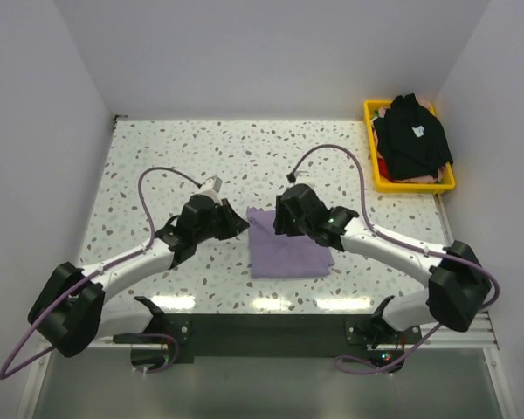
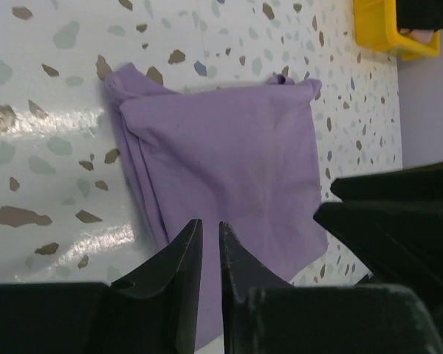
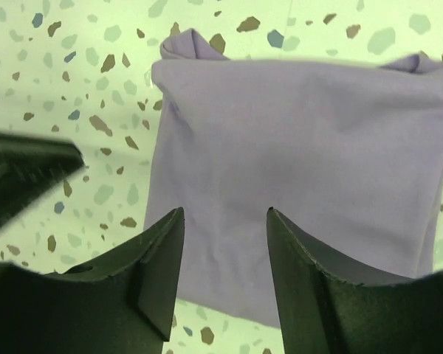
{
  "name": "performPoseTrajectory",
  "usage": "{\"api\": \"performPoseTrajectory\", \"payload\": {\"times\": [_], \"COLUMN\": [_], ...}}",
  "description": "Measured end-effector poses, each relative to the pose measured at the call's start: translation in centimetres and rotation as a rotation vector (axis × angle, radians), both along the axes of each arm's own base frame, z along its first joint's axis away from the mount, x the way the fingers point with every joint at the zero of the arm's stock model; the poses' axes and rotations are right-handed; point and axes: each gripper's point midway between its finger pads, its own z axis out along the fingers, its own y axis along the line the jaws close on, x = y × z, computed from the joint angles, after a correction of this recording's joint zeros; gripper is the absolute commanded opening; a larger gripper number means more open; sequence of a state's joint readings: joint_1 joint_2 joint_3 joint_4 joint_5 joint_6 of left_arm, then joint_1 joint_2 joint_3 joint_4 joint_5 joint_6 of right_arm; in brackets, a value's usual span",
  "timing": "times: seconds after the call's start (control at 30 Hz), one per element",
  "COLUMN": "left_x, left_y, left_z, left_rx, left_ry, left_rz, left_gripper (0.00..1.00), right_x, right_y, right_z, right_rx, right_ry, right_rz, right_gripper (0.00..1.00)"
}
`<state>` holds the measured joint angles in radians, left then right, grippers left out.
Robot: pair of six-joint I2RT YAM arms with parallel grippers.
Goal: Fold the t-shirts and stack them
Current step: Fold the tshirt
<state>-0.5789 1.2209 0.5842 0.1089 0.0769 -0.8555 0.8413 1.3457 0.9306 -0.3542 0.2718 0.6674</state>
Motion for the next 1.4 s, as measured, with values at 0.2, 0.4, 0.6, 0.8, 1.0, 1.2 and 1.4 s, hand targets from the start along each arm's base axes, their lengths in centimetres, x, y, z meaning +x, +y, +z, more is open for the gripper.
{"api": "performPoseTrajectory", "payload": {"times": [0.2,0.4,0.6,0.8,1.0,1.2,1.4], "left_x": [-3.0,-4.7,-5.3,-5.2,-5.4,-5.2,-3.5], "left_y": [-2.3,-2.7,-2.5,-2.5,-2.0,-1.7,-1.6], "left_z": [-2.4,-6.3,-9.5,-9.5,-9.3,-7.9,-6.0], "left_rx": [0.001,0.07,0.141,0.145,0.164,0.201,0.19], "left_ry": [0.049,0.135,0.208,0.207,0.209,0.199,0.16], "left_rz": [-0.09,-0.104,-0.073,-0.043,-0.032,-0.045,-0.052], "left_gripper": [0.1,0.0,0.0,0.0,0.0,0.17,0.45], "right_x": [3.1,6.7,9.7,10.3,10.8,11.9,10.1], "right_y": [2.6,3.1,3.3,2.9,1.6,-2.9,-4.0], "right_z": [-3.2,-7.5,-9.4,-9.2,-8.0,-2.7,-3.0], "right_rx": [-0.066,-0.106,-0.062,-0.017,0.006,0.056,0.044], "right_ry": [0.047,0.133,0.201,0.222,0.221,0.126,0.131], "right_rz": [0.004,-0.019,-0.024,-0.022,-0.028,-0.104,-0.098], "right_gripper": [0.45,0.43,0.44,0.47,0.47,0.48,0.48]}}
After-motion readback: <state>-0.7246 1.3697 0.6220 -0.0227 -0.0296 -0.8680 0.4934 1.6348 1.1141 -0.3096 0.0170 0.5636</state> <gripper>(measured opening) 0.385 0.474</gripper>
